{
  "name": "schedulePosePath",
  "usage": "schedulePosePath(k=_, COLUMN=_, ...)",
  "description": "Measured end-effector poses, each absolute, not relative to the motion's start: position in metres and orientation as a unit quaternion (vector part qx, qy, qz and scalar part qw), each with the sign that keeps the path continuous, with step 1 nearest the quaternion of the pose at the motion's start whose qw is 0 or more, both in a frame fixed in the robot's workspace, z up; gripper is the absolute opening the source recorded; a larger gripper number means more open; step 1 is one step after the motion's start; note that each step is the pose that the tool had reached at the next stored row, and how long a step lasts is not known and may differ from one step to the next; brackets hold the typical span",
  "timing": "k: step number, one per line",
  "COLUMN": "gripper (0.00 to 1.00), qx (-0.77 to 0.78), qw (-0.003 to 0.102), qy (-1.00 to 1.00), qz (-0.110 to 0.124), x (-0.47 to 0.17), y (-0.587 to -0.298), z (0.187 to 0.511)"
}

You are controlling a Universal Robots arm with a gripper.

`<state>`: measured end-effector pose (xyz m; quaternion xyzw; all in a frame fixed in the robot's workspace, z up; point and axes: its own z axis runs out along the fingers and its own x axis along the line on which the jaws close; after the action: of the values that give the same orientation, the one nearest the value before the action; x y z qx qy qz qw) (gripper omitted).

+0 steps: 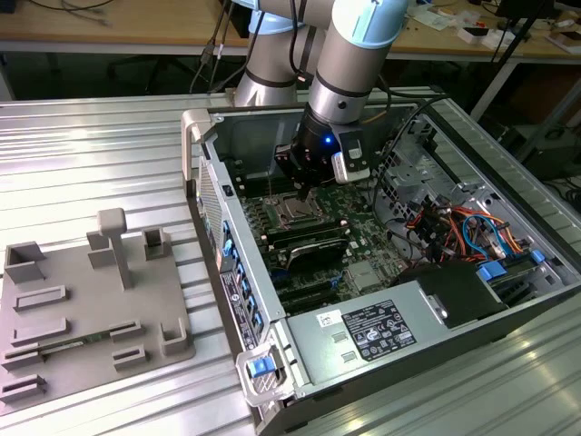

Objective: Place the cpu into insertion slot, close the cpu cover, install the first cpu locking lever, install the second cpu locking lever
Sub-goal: 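Install the first cpu locking lever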

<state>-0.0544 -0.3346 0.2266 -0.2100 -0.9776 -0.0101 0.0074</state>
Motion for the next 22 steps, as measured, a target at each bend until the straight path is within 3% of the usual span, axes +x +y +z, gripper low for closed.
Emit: schedulePosePath(k=22, gripper=0.11, qx=-0.09, qw=0.009, qy=-0.996, qz=-0.009, x=-0.0547, y=-0.3347, z=0.2266)
